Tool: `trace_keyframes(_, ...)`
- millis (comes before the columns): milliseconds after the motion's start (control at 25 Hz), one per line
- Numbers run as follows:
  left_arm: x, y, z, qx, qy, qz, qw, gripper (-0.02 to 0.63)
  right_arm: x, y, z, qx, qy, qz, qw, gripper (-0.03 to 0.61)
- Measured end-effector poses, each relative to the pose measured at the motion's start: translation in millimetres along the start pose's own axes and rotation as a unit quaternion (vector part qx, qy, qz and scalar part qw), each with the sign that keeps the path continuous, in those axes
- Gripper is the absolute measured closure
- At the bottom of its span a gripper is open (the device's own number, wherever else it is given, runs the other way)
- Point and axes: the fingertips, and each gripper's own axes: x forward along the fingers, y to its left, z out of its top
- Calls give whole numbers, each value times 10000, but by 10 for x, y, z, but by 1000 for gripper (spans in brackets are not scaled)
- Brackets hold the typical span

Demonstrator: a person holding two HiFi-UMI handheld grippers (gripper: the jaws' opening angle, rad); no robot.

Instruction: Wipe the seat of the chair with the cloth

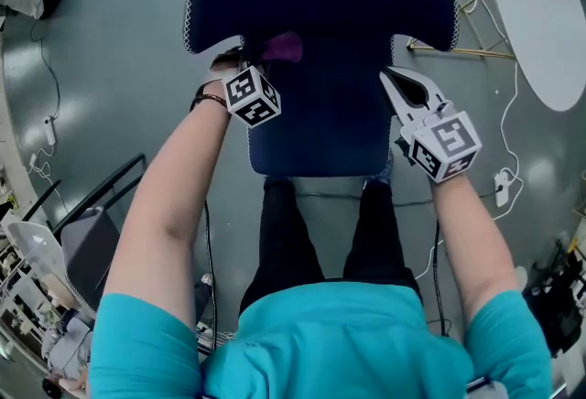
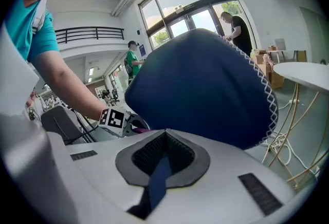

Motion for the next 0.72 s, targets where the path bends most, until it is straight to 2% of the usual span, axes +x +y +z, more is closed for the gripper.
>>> trace_keyframes(160, 176, 82, 21, 1127, 115, 295, 9931, 561, 59, -8, -158, 101, 68, 70, 9999, 581)
trace_keyframes(240, 274, 81, -3, 1399, 159, 343, 9894, 561, 64, -13, -207, 157, 77, 101, 9998, 581)
trace_keyframes(400, 445, 31, -85, 1531, 241, 361, 9873, 561, 81, -26, -283, 267, 78, 162, 9995, 581)
trace_keyframes(560, 514, -6, -90, 1482, 147, 390, 9881, 561, 79, -43, -302, 375, 62, 225, 9990, 583)
trace_keyframes(720, 520, -95, -84, 1499, 77, 222, 9884, 563, 50, -30, -323, 438, 82, 261, 9987, 581)
